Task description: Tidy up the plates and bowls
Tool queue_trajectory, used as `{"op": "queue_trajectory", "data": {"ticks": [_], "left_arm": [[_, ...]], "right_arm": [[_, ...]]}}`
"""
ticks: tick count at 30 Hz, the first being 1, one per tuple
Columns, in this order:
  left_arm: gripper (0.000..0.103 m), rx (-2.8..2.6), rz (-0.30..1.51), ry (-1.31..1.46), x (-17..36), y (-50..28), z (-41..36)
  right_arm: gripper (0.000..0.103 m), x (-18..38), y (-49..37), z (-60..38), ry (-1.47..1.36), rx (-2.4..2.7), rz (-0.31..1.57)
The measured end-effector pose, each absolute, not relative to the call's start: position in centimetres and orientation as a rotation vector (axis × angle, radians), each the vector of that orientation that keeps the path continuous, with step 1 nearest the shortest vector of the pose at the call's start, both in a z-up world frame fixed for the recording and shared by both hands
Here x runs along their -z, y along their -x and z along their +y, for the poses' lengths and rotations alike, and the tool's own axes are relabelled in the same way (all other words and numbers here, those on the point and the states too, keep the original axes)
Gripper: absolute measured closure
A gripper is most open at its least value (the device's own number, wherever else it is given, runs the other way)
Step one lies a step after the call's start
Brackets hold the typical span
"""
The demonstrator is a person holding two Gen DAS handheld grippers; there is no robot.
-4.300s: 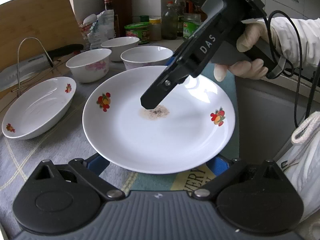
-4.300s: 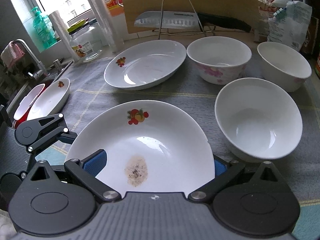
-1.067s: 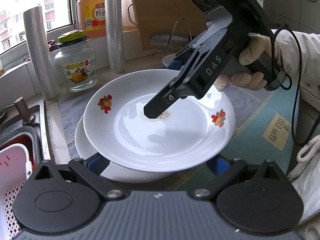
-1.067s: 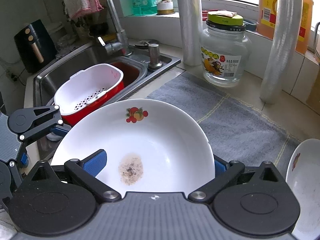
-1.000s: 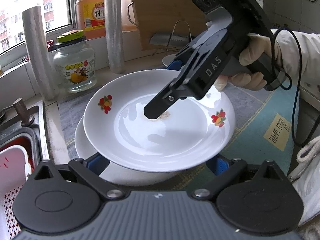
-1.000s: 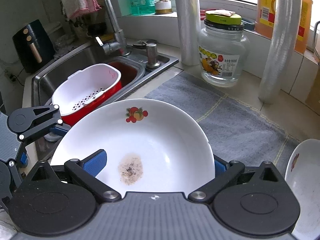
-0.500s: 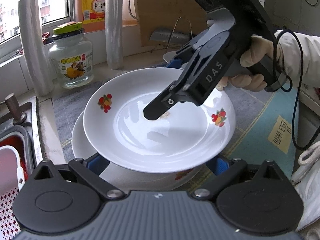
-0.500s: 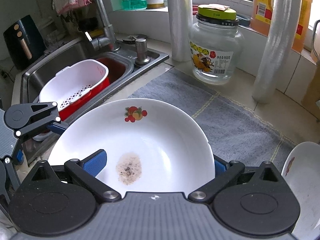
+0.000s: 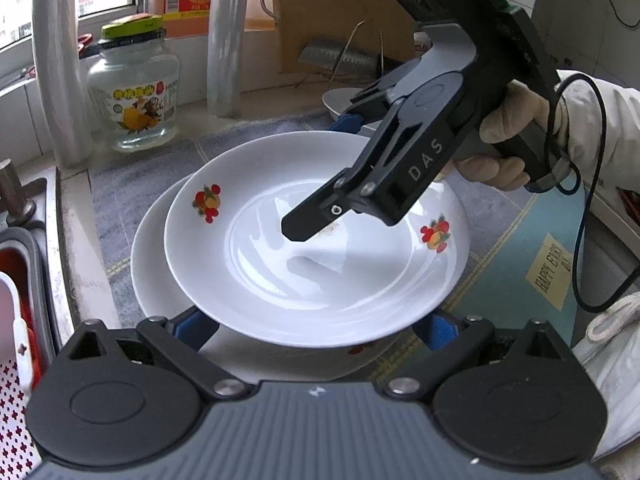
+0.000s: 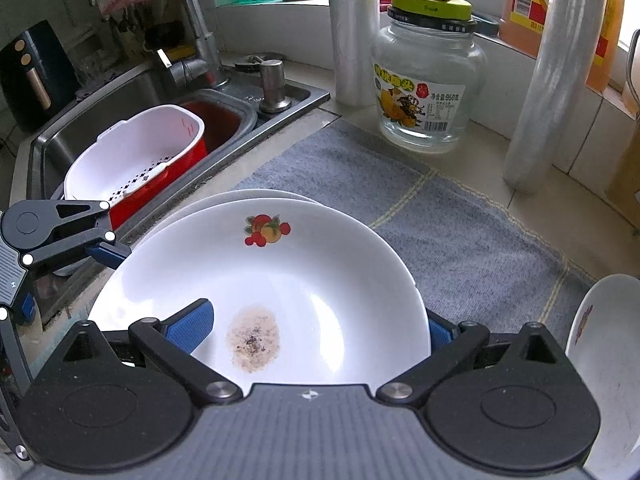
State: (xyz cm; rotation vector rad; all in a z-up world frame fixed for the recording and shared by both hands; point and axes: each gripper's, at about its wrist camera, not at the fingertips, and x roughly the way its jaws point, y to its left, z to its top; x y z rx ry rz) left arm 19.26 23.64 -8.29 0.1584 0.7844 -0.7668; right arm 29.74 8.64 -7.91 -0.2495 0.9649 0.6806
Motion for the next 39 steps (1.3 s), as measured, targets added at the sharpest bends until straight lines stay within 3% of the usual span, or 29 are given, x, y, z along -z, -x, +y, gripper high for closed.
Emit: {"op": "queue_trajectory", "data": {"ticks": [39], "left_arm": [[0.003, 0.842, 0.938, -0.192, 7.4, -21.9, 24.1]], "right_arm": [[0.0, 7.6, -29.1, 9.2, 0.33, -0.626, 1.031]]}}
